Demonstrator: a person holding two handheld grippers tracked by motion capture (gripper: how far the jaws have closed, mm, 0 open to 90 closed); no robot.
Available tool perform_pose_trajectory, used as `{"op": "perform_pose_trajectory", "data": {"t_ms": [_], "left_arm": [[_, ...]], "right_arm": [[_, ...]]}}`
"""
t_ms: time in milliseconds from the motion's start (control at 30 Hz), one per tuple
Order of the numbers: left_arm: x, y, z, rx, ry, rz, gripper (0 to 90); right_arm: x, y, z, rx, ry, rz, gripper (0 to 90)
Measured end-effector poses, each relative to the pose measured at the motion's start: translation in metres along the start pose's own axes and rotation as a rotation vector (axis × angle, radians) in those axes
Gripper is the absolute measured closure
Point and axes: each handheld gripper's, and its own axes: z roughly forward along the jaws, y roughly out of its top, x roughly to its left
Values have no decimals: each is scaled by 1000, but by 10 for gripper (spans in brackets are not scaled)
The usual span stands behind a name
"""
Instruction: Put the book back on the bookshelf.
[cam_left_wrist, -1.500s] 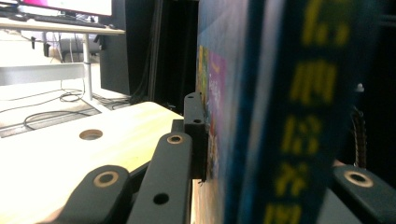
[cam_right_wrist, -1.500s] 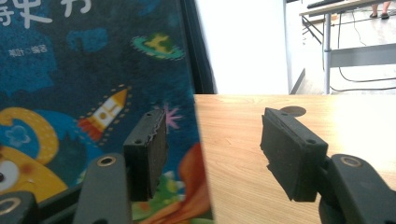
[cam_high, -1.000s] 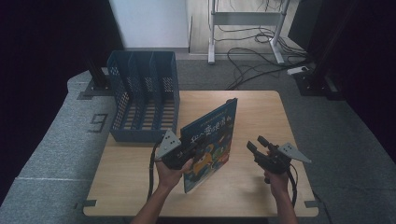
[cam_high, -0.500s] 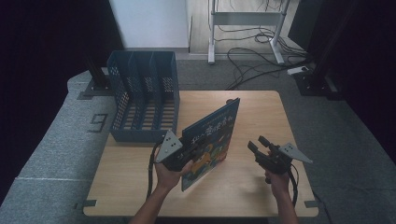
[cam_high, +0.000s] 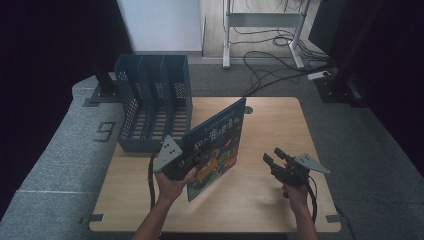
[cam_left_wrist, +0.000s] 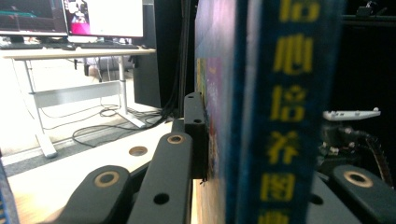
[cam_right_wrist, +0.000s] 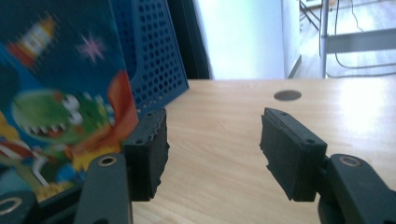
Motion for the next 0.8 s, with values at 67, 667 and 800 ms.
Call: {"op": "perform_pose_trajectory", "data": {"t_ms": [67,667,800], "left_arm": [[2,3,-4,-5,6,-1,821],[19,18,-28,-43,52,-10,821],[21,20,-31,-50,57,-11,821]], "right_arm": [[0,-4,4,28,-6,-8,405],[4,-35,36,342,-141,-132,397],[3,-41,39,370,-159,-154,398]]}}
